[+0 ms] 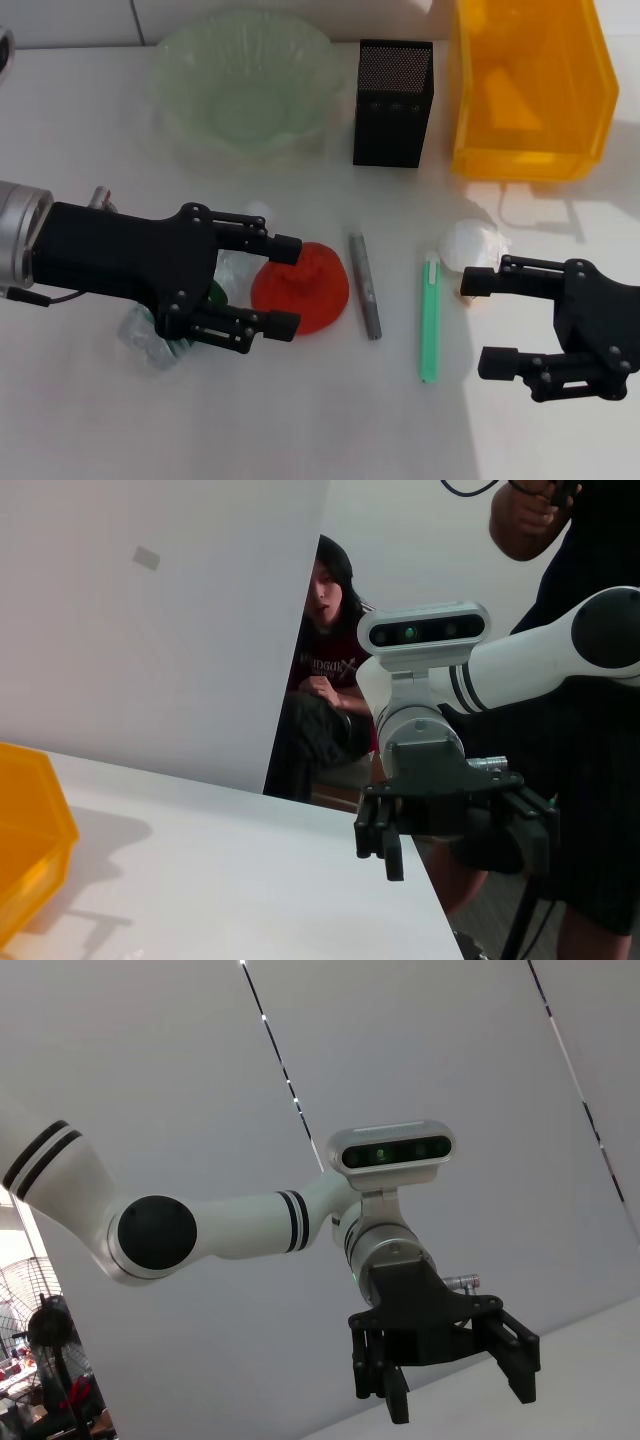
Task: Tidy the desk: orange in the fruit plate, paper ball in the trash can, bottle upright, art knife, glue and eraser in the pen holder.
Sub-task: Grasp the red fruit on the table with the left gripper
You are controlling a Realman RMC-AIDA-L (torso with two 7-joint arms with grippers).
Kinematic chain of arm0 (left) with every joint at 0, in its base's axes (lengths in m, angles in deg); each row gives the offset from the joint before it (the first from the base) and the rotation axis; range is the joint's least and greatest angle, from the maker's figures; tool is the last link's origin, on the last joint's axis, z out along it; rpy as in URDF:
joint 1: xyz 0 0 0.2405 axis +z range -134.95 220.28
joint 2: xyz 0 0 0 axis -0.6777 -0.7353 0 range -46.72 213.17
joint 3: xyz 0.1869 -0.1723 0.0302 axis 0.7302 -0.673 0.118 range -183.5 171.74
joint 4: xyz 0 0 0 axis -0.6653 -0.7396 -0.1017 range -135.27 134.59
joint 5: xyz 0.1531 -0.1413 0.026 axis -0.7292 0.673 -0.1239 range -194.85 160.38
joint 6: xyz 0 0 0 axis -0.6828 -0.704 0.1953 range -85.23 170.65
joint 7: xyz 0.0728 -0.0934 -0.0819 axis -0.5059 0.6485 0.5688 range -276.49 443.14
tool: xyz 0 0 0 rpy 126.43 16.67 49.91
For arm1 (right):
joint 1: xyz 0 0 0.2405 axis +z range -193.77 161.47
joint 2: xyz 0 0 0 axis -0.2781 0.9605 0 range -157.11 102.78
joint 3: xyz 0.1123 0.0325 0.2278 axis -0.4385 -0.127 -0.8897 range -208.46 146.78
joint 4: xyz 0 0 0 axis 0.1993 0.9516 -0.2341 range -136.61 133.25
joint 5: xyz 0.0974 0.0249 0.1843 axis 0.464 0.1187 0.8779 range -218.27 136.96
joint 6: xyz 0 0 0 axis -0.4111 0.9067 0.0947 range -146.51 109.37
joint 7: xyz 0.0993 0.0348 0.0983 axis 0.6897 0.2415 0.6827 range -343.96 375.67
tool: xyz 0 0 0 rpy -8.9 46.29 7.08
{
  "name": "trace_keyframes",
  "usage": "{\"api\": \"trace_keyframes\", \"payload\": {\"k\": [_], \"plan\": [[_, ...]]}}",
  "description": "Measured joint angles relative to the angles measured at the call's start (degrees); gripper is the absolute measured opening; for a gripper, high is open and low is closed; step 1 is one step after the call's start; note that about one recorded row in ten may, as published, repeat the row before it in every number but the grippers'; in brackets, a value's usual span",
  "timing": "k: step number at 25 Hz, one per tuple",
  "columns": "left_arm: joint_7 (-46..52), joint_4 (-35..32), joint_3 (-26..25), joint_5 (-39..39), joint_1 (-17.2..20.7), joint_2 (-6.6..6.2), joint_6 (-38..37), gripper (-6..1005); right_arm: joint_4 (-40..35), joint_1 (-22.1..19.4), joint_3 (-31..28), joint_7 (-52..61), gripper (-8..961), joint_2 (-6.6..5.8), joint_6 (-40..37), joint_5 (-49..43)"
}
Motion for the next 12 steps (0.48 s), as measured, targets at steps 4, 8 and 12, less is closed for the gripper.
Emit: {"api": "trace_keyframes", "payload": {"k": [4,8,12], "plan": [[0.0,0.0,0.0,0.0,-0.1,0.0,0.0,769,0.0,0.0,0.0,0.0,811,0.01,0.0,0.0],[0.0,0.0,0.0,0.0,-0.1,0.09,0.3,768,0.0,0.0,0.0,0.0,811,0.02,0.0,0.1],[-0.1,0.0,0.0,0.0,-0.2,0.14,0.6,767,0.0,0.0,0.0,0.0,810,0.05,0.0,0.2]]}}
